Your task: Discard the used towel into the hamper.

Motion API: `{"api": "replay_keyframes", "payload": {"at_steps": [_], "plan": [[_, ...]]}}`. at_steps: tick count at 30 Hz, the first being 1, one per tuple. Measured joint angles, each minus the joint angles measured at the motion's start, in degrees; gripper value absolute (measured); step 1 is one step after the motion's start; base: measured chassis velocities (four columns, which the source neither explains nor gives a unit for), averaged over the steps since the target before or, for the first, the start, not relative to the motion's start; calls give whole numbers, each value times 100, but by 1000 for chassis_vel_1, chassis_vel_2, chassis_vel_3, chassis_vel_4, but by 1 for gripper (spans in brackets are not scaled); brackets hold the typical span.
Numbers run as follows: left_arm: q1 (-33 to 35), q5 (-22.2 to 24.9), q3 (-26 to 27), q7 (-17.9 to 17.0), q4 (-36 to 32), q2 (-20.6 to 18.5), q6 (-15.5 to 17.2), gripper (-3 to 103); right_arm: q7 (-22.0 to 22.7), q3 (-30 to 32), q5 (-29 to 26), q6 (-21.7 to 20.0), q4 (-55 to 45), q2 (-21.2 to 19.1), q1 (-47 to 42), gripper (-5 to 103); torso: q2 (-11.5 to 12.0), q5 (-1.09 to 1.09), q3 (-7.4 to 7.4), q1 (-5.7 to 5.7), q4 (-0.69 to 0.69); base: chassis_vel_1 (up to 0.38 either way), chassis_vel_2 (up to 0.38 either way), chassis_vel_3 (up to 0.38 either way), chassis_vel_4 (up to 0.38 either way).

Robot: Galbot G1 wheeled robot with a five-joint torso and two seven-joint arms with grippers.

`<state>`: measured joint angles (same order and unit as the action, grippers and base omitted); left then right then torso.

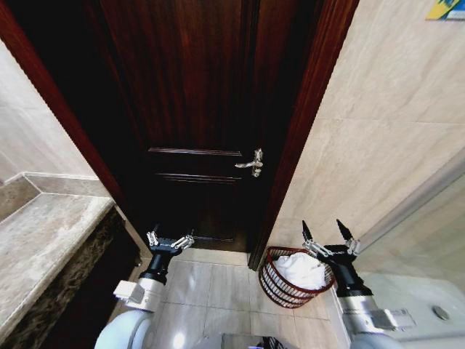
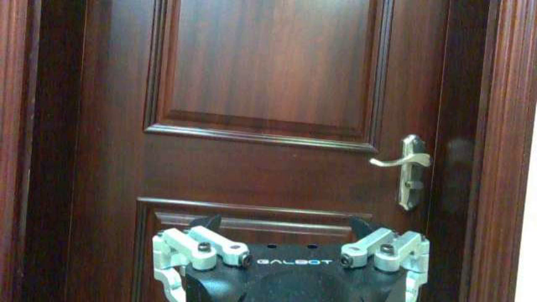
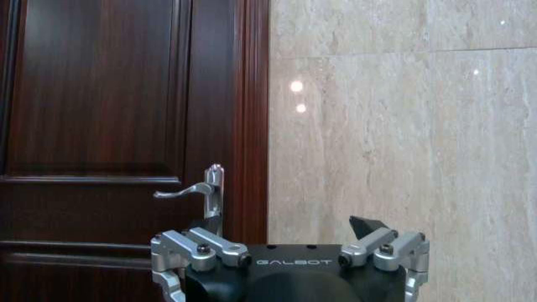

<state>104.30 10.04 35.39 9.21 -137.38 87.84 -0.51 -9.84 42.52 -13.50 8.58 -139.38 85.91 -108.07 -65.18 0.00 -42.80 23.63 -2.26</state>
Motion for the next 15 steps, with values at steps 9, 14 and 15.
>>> {"api": "replay_keyframes", "payload": {"at_steps": [9,14,15], "plan": [[0,0,0,0,0,0,0,99,-1,1,-3,-3,4,0,1,100,-80,0,-44,35,0,0,0,0,0],[0,0,0,0,0,0,0,99,-1,1,-4,-4,4,1,1,100,-235,0,-130,105,0,0,0,0,0],[0,0,0,0,0,0,0,99,-1,1,-4,-4,4,1,1,100,-266,0,-146,118,0,0,0,0,0]]}}
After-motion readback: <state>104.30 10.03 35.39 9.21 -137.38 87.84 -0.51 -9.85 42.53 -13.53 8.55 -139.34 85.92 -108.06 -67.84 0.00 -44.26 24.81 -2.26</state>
